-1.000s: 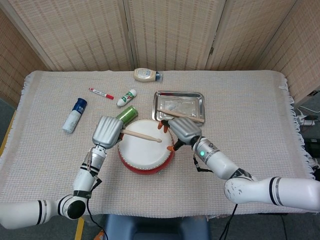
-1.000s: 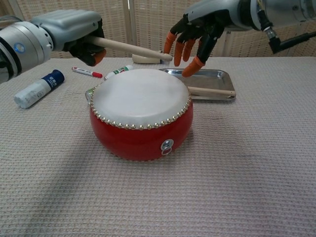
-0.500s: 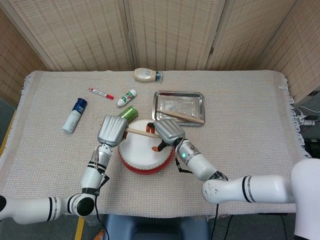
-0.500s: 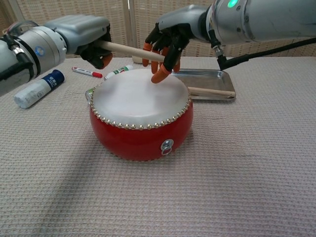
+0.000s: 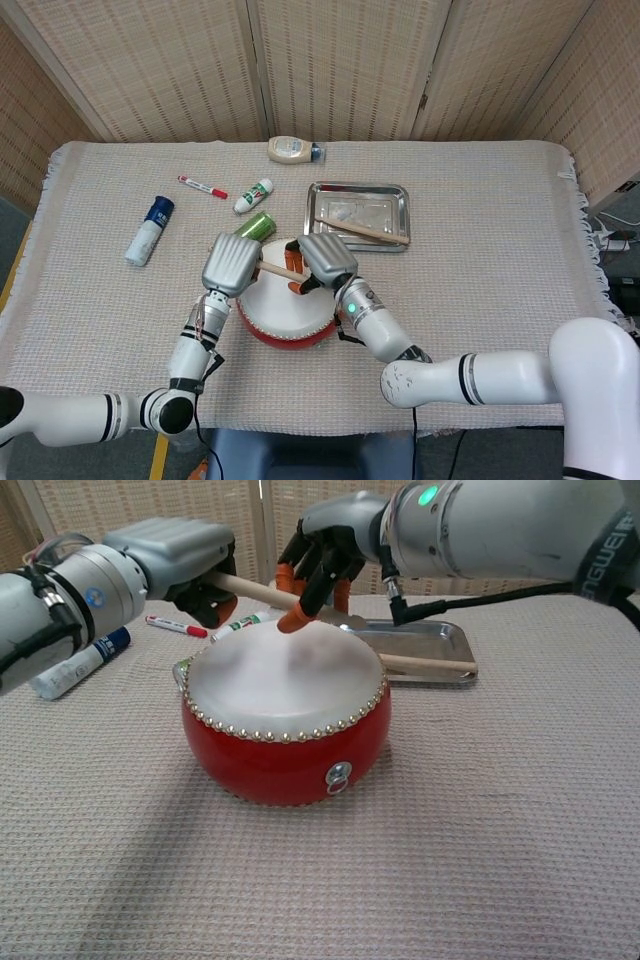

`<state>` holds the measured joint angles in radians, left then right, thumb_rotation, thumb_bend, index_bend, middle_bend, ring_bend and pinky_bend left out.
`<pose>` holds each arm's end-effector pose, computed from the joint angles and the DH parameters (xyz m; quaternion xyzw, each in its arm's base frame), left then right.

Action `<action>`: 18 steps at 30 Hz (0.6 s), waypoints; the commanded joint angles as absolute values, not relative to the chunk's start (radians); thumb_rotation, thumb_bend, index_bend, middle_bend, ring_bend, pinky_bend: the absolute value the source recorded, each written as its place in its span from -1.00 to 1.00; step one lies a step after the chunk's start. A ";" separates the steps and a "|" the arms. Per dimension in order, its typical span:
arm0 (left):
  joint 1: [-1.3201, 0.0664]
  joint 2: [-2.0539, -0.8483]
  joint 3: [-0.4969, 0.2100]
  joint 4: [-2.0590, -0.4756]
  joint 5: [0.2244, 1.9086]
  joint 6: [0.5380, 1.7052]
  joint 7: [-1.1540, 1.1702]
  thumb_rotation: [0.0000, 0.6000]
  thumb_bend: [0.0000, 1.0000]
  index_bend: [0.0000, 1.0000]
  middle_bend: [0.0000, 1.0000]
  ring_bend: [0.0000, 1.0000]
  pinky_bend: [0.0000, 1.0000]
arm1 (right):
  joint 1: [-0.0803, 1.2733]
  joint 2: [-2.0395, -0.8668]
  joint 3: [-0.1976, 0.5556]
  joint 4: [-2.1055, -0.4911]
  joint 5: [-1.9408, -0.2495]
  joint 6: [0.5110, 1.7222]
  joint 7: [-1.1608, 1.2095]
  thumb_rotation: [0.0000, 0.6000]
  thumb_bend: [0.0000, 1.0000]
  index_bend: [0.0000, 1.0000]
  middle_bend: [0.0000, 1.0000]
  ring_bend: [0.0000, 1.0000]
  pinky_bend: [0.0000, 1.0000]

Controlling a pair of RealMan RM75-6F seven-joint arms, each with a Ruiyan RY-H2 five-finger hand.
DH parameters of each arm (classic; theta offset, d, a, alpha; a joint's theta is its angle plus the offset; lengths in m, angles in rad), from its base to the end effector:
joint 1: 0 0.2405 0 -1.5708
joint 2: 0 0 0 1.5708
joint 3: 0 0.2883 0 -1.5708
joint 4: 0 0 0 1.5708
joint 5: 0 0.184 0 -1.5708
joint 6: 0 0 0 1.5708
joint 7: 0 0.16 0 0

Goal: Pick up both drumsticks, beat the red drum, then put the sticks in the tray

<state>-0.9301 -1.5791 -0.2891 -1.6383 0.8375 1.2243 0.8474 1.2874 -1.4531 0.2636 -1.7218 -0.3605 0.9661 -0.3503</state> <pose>-0.0800 0.4032 0.0348 -0.7183 -0.2639 -0.3754 0.5229 0.0045 -0.4155 0.0174 0.7026 -0.5040 0.3911 0.3151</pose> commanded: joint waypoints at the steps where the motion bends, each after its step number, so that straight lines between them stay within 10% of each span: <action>1: -0.932 -1.582 -0.285 -1.637 0.842 1.230 0.851 1.00 0.21 0.95 1.00 1.00 1.00 | 1.294 -1.491 0.270 -1.696 -0.358 0.991 -0.373 1.00 -0.60 0.36 0.29 0.07 0.28; 18: -0.933 -1.588 -0.260 -1.637 0.894 1.251 0.849 1.00 0.19 0.63 0.99 1.00 1.00 | 1.266 -1.566 0.303 -1.667 -0.382 1.065 -0.449 1.00 -0.04 0.71 0.53 0.37 0.59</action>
